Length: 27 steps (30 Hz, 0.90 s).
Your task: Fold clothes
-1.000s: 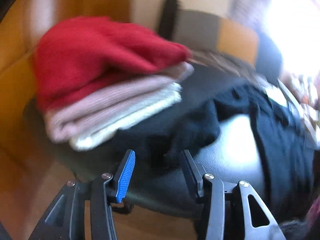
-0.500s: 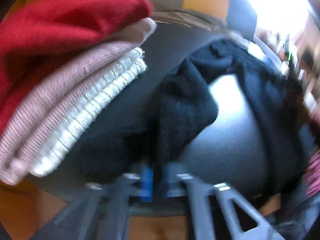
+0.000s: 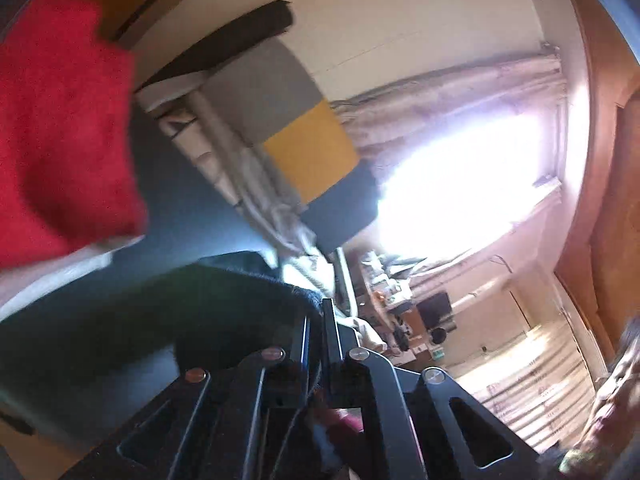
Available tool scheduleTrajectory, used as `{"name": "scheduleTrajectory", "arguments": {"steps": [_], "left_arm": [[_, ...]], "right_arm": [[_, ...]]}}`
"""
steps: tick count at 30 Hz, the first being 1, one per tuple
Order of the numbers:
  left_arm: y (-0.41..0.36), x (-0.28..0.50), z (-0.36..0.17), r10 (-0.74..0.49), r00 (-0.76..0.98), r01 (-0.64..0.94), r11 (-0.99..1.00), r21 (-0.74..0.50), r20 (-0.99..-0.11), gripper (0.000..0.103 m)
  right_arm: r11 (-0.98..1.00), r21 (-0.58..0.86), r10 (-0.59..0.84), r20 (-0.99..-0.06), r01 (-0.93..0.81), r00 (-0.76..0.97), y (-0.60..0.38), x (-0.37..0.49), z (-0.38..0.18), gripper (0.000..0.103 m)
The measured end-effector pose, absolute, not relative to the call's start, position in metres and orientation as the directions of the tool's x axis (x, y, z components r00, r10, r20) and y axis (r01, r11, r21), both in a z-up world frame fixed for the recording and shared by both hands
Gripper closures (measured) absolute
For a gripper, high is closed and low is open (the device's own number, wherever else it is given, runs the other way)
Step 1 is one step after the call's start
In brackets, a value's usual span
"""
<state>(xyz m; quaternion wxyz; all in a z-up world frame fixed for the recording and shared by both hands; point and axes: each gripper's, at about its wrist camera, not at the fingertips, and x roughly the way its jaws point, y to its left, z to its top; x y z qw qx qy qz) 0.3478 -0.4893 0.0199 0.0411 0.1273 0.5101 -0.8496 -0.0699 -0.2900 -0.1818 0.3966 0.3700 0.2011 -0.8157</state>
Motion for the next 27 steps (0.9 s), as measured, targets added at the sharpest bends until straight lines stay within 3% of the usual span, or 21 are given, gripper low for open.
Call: {"name": "scheduleTrajectory", "arguments": {"steps": [7,11,18,27], "left_arm": [[-0.475,0.234,0.06,0.188,-0.952,0.116,-0.512,-0.851,-0.243,0.101],[-0.466,0.169,0.057,0.264,-0.931,0.094,-0.494,-0.864,-0.252,0.101],[-0.466,0.053,0.018,0.376,-0.872,0.126,-0.448,-0.885,-0.314,0.101],[-0.46,-0.051,-0.064,0.503,-0.698,0.283,-0.461,-0.841,-0.51,0.099]], "right_arm": [[-0.603,-0.021,-0.507,-0.761,0.797,-0.403,-0.288,-0.072,-0.182,0.0],[-0.603,-0.014,-0.513,-0.759,0.798,-0.401,-0.287,-0.072,-0.181,0.0],[-0.602,-0.006,-0.52,-0.756,0.799,-0.397,-0.285,-0.072,-0.181,0.0],[-0.601,-0.002,-0.524,-0.754,0.799,-0.396,-0.284,-0.073,-0.182,0.0]]}}
